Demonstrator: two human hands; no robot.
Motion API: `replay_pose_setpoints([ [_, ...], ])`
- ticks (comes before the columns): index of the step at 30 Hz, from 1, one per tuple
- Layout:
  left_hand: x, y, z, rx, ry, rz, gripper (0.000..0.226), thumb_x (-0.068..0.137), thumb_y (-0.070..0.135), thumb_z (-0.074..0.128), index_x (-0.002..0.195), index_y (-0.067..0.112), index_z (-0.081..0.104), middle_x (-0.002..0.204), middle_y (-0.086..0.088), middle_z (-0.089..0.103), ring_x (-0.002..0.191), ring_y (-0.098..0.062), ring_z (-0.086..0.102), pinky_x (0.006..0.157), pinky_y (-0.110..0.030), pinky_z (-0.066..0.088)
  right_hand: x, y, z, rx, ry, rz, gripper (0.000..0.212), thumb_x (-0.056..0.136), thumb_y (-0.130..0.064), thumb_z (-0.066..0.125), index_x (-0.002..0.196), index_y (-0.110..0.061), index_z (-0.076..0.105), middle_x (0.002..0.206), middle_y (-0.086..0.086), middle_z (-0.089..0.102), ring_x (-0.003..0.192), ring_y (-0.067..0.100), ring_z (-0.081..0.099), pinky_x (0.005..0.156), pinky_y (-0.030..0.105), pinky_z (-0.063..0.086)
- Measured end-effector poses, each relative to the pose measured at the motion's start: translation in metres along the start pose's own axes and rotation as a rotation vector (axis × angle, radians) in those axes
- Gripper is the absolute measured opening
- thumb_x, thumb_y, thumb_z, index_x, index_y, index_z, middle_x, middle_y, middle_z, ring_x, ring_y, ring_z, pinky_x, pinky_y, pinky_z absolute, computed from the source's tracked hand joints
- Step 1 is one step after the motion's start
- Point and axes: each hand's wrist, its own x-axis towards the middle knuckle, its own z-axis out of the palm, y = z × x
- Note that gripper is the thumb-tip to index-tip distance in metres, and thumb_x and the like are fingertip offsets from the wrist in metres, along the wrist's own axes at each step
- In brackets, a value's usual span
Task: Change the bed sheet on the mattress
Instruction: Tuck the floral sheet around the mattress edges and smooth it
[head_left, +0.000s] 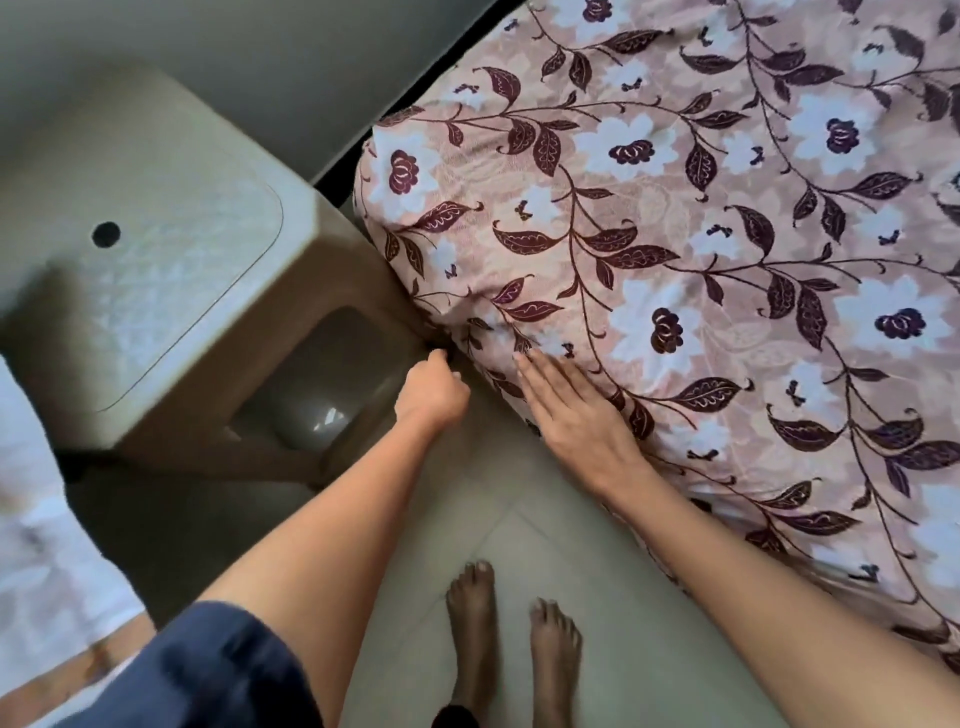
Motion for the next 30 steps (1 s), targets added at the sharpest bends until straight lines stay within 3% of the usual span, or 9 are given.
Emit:
replay_pose_setpoints([
  [4,0.027,-0.008,0.013,-0.112,0.081,0.022,0.062,0.095,0.016,0.041,0.150,0.020,0.013,0.138,-0.018,0.044,0.125,-0.034,0.044,0.101,-0.039,0.039,0.018,-0.017,0.032,-0.130,0.091,-0.045,0.050,0.091,-0.007,0.023,0.138,0.004,0.034,0.148,0.012,0.037,0.138,0.025,0.033,0.114,0.039,0.016],
  [8,0.056,-0.021,0.043,-0.210,0.150,0.024,0.074,0.090,0.009,0.042,0.150,0.029,0.005,0.136,-0.019,0.046,0.123,-0.035,0.046,0.102,-0.040,0.039,0.028,-0.040,0.070,-0.190,0.145,0.037,0.050,0.094,-0.010,0.021,0.141,0.001,0.033,0.150,0.011,0.032,0.140,0.024,0.028,0.115,0.041,0.007],
  [13,0.101,-0.034,0.088,-0.327,0.405,0.214,0.058,0.096,0.023,0.041,0.148,0.030,0.017,0.126,-0.020,0.054,0.113,-0.040,0.052,0.090,-0.042,0.044,0.050,-0.063,0.121,-0.351,0.187,0.076,0.054,0.094,-0.007,0.003,0.144,-0.004,0.023,0.153,0.010,0.010,0.143,0.026,0.006,0.115,0.047,-0.005],
  [17,0.129,-0.027,0.117,-0.542,0.633,0.478,0.054,0.095,0.023,0.048,0.144,0.014,0.026,0.121,-0.022,0.058,0.107,-0.037,0.056,0.086,-0.036,0.044,0.055,-0.061,0.156,-0.557,0.190,0.153,0.054,0.092,0.000,-0.005,0.142,0.010,0.012,0.149,0.027,-0.004,0.141,0.034,-0.005,0.108,0.054,-0.022],
  [20,0.143,-0.017,0.126,-0.654,0.769,0.597,0.047,0.092,0.009,0.051,0.135,-0.001,0.034,0.116,-0.025,0.059,0.104,-0.035,0.058,0.085,-0.031,0.041,0.055,-0.048,0.174,-0.619,0.363,0.135,0.062,0.092,0.006,-0.007,0.139,0.004,0.034,0.149,0.020,0.015,0.142,0.026,0.015,0.114,0.047,-0.011],
  [23,0.157,-0.018,0.131,-0.639,0.934,0.703,0.017,0.090,0.000,0.048,0.105,-0.007,0.050,0.096,-0.025,0.062,0.087,-0.035,0.060,0.068,-0.025,0.036,0.063,-0.037,0.190,-0.599,0.477,0.059,0.056,0.095,0.002,0.007,0.129,0.000,0.052,0.140,0.014,0.044,0.135,0.023,0.038,0.116,0.044,0.001],
  [25,0.162,-0.024,0.132,-0.599,1.034,0.747,0.007,0.088,-0.005,0.047,0.088,-0.007,0.054,0.084,-0.025,0.060,0.076,-0.034,0.059,0.063,-0.026,0.032,0.066,-0.035,0.194,-0.605,0.521,0.005,0.053,0.095,0.000,0.012,0.125,0.003,0.055,0.134,0.018,0.051,0.130,0.027,0.044,0.116,0.044,0.010],
  [28,0.161,-0.032,0.130,-0.483,1.042,0.701,0.010,0.090,-0.002,0.045,0.090,-0.005,0.055,0.088,-0.024,0.061,0.078,-0.037,0.060,0.067,-0.039,0.043,0.066,-0.037,0.198,-0.451,0.544,-0.006,0.044,0.094,-0.001,0.024,0.117,0.006,0.062,0.127,0.020,0.056,0.125,0.029,0.050,0.113,0.040,0.023],
  [30,0.154,-0.040,0.126,-0.459,1.020,0.637,0.014,0.091,-0.001,0.043,0.097,-0.004,0.056,0.095,-0.024,0.062,0.085,-0.038,0.060,0.068,-0.035,0.042,0.061,-0.045,0.203,-0.399,0.530,-0.023,0.040,0.089,-0.004,0.034,0.107,0.004,0.068,0.123,0.021,0.059,0.122,0.032,0.052,0.112,0.042,0.026],
])
